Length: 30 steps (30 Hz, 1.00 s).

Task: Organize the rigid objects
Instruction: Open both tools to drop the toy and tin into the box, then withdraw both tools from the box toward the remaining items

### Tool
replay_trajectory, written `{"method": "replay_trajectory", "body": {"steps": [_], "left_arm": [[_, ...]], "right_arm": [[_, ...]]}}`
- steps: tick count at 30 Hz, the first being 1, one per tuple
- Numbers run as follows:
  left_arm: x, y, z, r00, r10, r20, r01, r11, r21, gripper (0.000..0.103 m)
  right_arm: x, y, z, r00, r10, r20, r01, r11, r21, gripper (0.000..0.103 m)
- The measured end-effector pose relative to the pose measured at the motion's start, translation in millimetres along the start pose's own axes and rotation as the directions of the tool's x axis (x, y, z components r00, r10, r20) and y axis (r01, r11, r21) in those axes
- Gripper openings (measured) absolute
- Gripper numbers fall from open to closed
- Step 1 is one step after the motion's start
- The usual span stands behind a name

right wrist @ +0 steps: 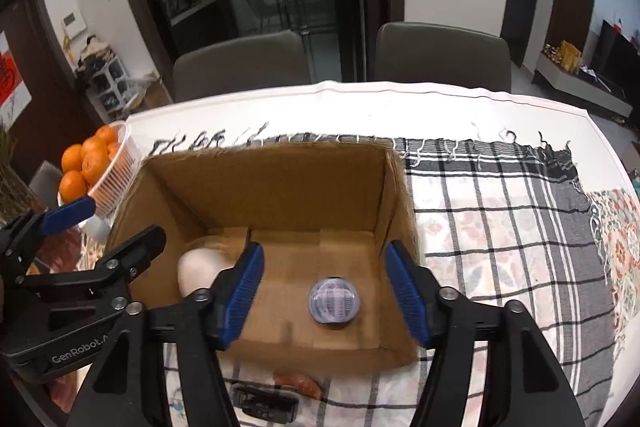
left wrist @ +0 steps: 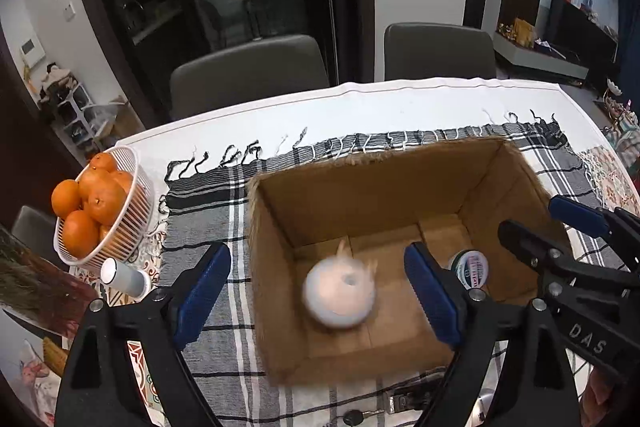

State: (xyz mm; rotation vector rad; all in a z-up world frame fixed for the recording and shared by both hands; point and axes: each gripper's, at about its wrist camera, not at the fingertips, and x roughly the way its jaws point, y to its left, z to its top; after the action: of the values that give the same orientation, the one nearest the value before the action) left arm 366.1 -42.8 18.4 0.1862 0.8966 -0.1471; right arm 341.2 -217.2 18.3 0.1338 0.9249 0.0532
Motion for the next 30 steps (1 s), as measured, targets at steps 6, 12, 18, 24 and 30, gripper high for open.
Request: {"method": "replay_trajectory", "body": {"steps": [6, 12, 18, 24, 30], "left_arm": [[-25.2, 2.5, -14.2, 0.998, 0.04, 0.05, -0.038, 0.999, -0.038, 0.094], [-50.2, 3.5, -35.8, 0.992, 0.077, 0.102, -0.071, 0.996, -0.057, 0.099], [-67.5, 8.8, -60.2, 0.99, 0.079, 0.118, -0.07, 0.994, -0.082, 0.099], [-77.5, 15.0, -81.4, 0.99, 0.086, 0.116, -0.076, 0.993, -0.088, 0.099], [-85.4, 19.5, -101.5, 0.991, 0.075, 0.107, -0.065, 0.994, -0.091, 0.099]], "right_arm": [[-21.5, -0.8, -9.3, 0.999, -0.04, 0.037, 0.039, 0.999, 0.023, 0.066], [-49.0, 5.9, -22.6, 0.992, -0.083, 0.093, 0.083, 0.997, 0.009, 0.076], [-63.8, 8.5, -40.0, 0.994, -0.068, 0.091, 0.066, 0.998, 0.014, 0.077], [-75.9, 17.4, -58.1, 0.991, -0.08, 0.107, 0.08, 0.997, 0.001, 0.077], [-81.9, 27.0, -76.5, 0.993, -0.071, 0.093, 0.073, 0.997, -0.011, 0.076]]}}
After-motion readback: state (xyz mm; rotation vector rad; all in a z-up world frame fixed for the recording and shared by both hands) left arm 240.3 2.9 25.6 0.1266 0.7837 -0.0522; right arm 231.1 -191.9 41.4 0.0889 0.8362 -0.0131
